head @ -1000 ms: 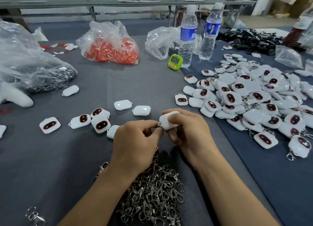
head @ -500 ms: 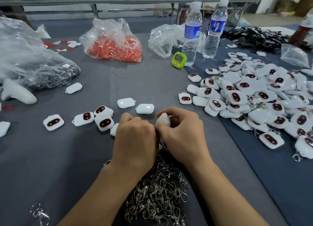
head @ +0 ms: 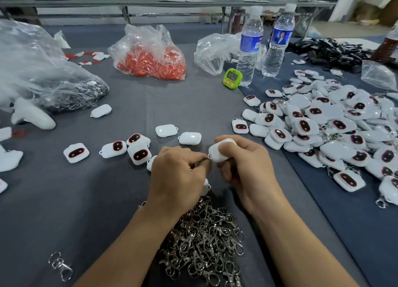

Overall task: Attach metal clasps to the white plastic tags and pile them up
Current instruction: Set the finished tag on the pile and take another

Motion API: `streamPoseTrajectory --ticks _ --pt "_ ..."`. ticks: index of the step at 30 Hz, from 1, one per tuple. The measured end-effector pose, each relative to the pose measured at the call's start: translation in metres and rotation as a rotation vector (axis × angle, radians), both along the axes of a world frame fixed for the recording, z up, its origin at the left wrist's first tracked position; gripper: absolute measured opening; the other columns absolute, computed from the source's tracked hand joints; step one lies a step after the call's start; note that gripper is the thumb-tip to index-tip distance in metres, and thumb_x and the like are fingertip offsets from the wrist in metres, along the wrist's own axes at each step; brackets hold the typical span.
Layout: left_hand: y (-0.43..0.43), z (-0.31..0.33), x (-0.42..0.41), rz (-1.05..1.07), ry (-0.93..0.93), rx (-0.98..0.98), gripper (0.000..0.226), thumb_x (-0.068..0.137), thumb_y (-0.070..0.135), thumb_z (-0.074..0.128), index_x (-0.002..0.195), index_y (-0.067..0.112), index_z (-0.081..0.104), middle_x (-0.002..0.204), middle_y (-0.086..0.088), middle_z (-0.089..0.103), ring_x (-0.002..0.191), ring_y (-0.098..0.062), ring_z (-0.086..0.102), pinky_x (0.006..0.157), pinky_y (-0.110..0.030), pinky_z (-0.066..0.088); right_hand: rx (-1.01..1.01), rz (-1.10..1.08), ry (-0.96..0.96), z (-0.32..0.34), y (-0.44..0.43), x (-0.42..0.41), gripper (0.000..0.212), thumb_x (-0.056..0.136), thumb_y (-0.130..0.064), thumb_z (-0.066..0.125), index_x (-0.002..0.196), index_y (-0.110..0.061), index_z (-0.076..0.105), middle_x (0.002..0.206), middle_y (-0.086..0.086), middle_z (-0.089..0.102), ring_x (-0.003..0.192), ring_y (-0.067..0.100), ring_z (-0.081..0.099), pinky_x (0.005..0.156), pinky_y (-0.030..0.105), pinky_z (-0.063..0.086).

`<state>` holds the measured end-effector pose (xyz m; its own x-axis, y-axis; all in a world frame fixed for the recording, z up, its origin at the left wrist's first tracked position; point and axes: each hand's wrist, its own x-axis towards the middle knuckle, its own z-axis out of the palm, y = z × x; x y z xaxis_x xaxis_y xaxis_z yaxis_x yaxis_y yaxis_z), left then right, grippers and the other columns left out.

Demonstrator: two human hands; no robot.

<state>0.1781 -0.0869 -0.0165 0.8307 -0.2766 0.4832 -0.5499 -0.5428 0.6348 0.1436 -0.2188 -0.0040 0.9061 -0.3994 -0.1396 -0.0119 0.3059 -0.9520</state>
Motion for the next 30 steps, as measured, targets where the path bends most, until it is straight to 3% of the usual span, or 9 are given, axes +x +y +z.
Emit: streamPoseTrajectory --ticks 5,10,13,15,16,19,22,26,30 --pt "0.009 0.001 0.002 -0.015 -0.281 0.402 0.012 0.071 0.019 0.061 0.062 0.017 0.069 0.054 -0.002 0.055 0.057 -0.026 0.047 0.07 -0.035 0.032 -0.332 0.007 -0.05 -0.007 0.011 -0.002 0.017 0.067 -0.016 0.066 0.081 -0.021 0.074 0.056 0.003 0.064 0.043 0.015 0.05 0.047 0.027 0.043" --pt "0.003 -0.001 0.002 0.012 -0.154 0.218 0.012 0.077 0.023 0.068 0.082 0.022 0.079 0.069 0.007 0.066 0.069 -0.019 0.057 0.08 -0.034 0.039 -0.199 0.083 0.019 0.002 -0.007 -0.002 0.02 0.078 0.001 0.061 0.087 -0.01 0.074 0.063 0.012 0.06 0.039 0.015 0.046 0.039 0.018 0.035" --pt "0.011 0.002 0.01 0.065 0.009 -0.03 0.028 0.079 0.03 0.071 0.106 0.028 0.079 0.084 0.017 0.071 0.086 -0.008 0.062 0.088 -0.032 0.046 0.274 -0.005 -0.151 0.012 -0.032 -0.002 0.014 0.091 -0.008 0.064 0.104 -0.007 0.071 0.087 0.015 0.071 0.058 0.015 0.066 0.047 0.02 0.049" --pt "0.018 0.004 0.018 0.193 0.018 -0.118 0.025 0.084 0.024 0.072 0.108 0.029 0.079 0.087 0.02 0.07 0.094 -0.011 0.063 0.091 -0.033 0.048 0.652 -0.047 -0.285 0.012 -0.047 -0.004 0.048 0.085 -0.035 0.068 0.124 -0.007 0.063 0.118 0.012 0.072 0.098 0.02 0.074 0.072 0.025 0.061" --pt "0.022 0.005 0.022 0.273 0.006 -0.137 0.025 0.085 0.021 0.072 0.107 0.028 0.08 0.088 0.019 0.069 0.097 -0.015 0.064 0.093 -0.033 0.048 0.677 -0.053 -0.29 0.011 -0.05 -0.005 0.06 0.081 -0.04 0.07 0.132 -0.01 0.06 0.128 0.01 0.07 0.111 0.022 0.071 0.082 0.028 0.061" --pt "0.045 0.007 0.04 0.456 -0.04 -0.084 0.026 0.088 0.02 0.067 0.11 0.022 0.079 0.103 0.0 0.076 0.108 -0.029 0.062 0.098 -0.043 0.047 0.432 0.002 -0.194 0.002 -0.034 -0.001 0.068 0.074 -0.034 0.08 0.137 -0.016 0.062 0.13 0.009 0.071 0.11 0.021 0.071 0.082 0.029 0.061" --pt "0.089 0.007 0.069 0.631 -0.034 0.117 0.039 0.087 0.03 0.06 0.12 0.014 0.074 0.13 -0.012 0.067 0.122 -0.038 0.055 0.108 -0.045 0.038 -0.068 0.04 -0.107 -0.008 -0.014 0.005 0.059 0.069 -0.018 0.091 0.124 -0.024 0.07 0.117 -0.002 0.076 0.106 0.012 0.072 0.084 0.025 0.057" --pt "0.138 -0.002 0.096 0.789 0.347 0.255 0.074 0.091 0.055 0.055 0.148 0.009 0.045 0.156 -0.019 0.039 0.145 -0.036 0.032 0.121 -0.048 0.023 -0.849 0.156 0.049 -0.016 0.008 0.007 0.081 0.056 -0.059 0.078 0.134 -0.052 0.055 0.116 -0.033 0.064 0.107 -0.014 0.058 0.084 0.002 0.042" --pt "0.119 -0.011 0.11 0.517 0.374 0.24 0.064 0.091 0.06 0.053 0.138 0.016 0.047 0.146 -0.015 0.049 0.135 -0.034 0.045 0.111 -0.051 0.035 -1.235 0.312 0.059 -0.026 0.021 0.018 0.095 0.065 -0.074 0.063 0.151 -0.048 0.032 0.157 -0.021 0.034 0.145 0.004 0.027 0.113 0.023 0.023"
